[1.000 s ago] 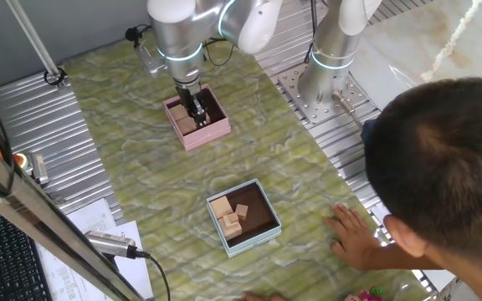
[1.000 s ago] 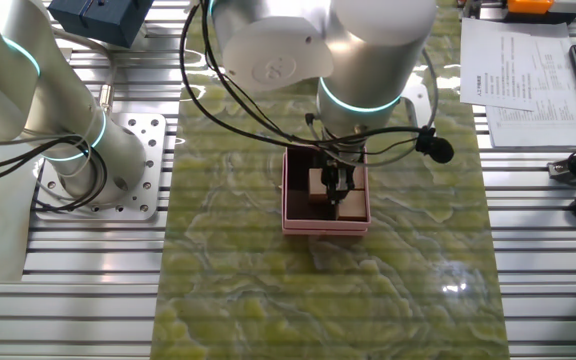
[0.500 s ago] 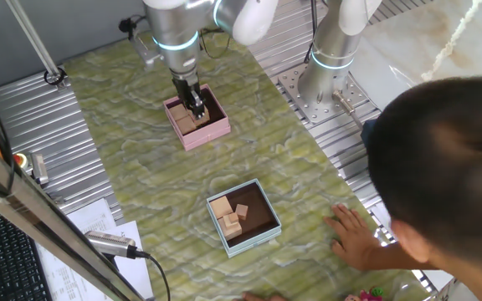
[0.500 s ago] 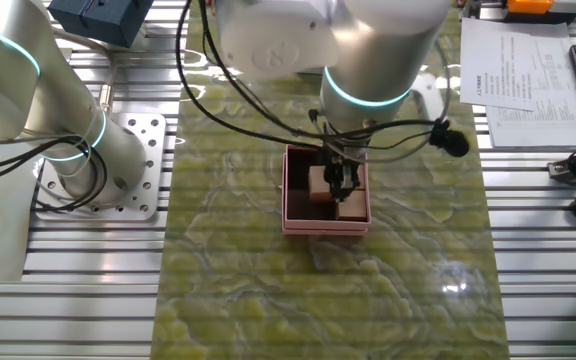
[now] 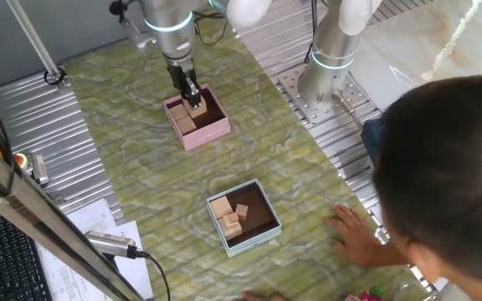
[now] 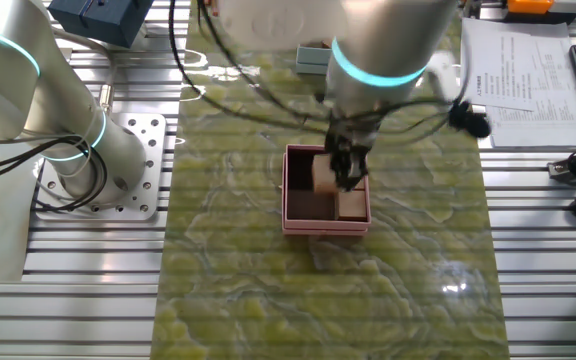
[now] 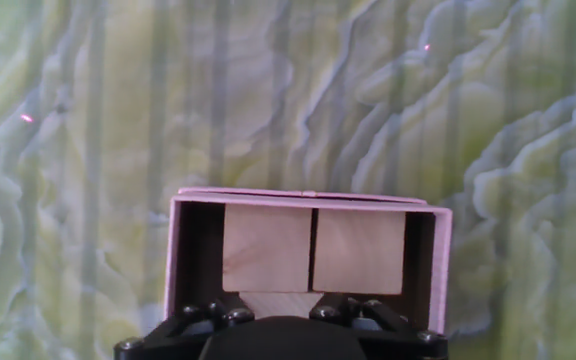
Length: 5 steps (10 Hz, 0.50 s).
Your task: Move an object from one box to another
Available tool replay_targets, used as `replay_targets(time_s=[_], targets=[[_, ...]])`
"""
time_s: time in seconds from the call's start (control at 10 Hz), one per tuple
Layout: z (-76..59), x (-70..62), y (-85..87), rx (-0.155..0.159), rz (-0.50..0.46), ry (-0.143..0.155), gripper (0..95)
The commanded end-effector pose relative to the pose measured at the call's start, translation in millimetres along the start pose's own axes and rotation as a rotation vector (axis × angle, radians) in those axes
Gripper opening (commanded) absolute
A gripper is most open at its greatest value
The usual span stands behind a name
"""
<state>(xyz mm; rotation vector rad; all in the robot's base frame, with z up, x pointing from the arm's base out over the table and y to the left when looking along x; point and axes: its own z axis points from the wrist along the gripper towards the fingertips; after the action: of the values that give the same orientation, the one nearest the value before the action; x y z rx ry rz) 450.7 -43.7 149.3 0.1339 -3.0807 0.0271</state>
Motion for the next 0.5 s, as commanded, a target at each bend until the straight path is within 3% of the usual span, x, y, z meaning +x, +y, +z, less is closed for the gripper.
replay_targets(time_s=[0.1, 0.2, 0.5], targets=[[-12.0, -9.2, 14.6, -0.002, 0.025, 0.003, 0.0], [-22.3, -15.0, 25.3, -0.003, 0.039, 0.004, 0.0], [-33.0, -25.5, 59.0, -0.006, 0.086, 0.002, 0.0]])
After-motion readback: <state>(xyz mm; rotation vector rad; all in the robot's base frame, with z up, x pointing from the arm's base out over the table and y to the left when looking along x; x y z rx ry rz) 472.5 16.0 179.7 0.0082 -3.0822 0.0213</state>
